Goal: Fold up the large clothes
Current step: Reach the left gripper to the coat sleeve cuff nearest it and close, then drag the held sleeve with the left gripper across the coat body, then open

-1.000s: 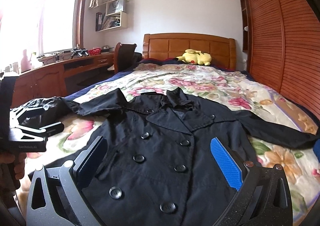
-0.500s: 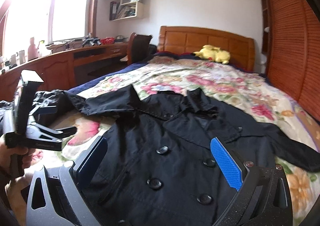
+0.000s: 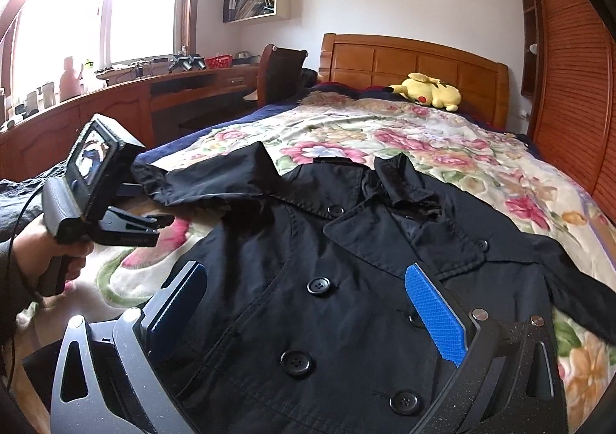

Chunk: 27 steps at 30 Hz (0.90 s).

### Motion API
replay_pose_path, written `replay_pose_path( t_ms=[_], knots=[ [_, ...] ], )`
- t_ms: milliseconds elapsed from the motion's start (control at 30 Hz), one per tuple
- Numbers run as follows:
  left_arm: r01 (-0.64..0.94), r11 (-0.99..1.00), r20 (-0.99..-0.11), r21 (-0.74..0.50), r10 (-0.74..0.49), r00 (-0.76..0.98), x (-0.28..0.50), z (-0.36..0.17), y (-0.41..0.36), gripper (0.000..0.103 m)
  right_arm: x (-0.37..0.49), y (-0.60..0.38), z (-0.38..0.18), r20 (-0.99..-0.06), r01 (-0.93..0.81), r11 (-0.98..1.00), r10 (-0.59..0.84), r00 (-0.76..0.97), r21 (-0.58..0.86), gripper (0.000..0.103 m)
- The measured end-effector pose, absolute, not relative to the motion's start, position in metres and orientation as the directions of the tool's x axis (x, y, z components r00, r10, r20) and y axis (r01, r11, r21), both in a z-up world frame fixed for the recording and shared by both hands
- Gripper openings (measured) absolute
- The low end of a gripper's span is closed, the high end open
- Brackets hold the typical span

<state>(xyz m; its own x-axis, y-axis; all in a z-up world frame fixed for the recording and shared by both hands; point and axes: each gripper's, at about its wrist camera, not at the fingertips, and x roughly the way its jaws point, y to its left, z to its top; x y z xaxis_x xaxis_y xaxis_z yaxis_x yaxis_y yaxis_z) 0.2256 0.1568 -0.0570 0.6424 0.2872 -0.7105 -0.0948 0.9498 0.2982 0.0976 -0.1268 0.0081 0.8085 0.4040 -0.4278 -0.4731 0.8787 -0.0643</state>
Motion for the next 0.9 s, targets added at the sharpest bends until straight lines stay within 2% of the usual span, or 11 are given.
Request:
replay_pose_path(
  t_ms=[233, 333, 367, 433, 500, 667, 900],
  knots=[
    [-0.102, 0.928, -0.727, 0.358, 0.346, 0.594, 0.247, -0.069, 0.167, 0.058, 0.101, -0.121, 0.004, -0.433, -0.475, 0.878, 0.405, 0.805, -0.063, 0.103],
    [-0.129, 0.907, -0.698, 0.401, 0.394, 0.598, 0.25, -0.07, 0.17, 0.035, 0.1, -0.122, 0.003, -0.434, -0.471, 0.879, 0.398, 0.808, -0.071, 0.103],
    [-0.126, 0.906, -0.699, 0.405, 0.396, 0.596, 0.252, -0.07, 0.17, 0.031, 0.1, -0.122, 0.003, -0.431, -0.47, 0.88, 0.398, 0.81, -0.071, 0.103],
    [-0.119, 0.904, -0.7, 0.41, 0.396, 0.595, 0.255, -0.07, 0.171, 0.015, 0.097, -0.124, 0.005, -0.413, -0.46, 0.885, 0.393, 0.822, -0.073, 0.103],
    [-0.122, 0.909, -0.697, 0.399, 0.387, 0.604, 0.257, -0.064, 0.171, 0.007, 0.095, -0.126, 0.006, -0.404, -0.456, 0.888, 0.393, 0.826, -0.069, 0.103],
    [-0.134, 0.928, -0.652, 0.347, 0.342, 0.677, 0.249, -0.035, 0.155, 0.004, 0.093, -0.132, 0.006, -0.402, -0.448, 0.892, 0.39, 0.829, -0.058, 0.103],
    [-0.069, 0.958, -0.617, 0.28, 0.234, 0.751, 0.238, 0.0, 0.119, 0.003, 0.087, -0.145, 0.013, -0.386, -0.431, 0.901, 0.381, 0.84, -0.047, 0.103]
  ],
)
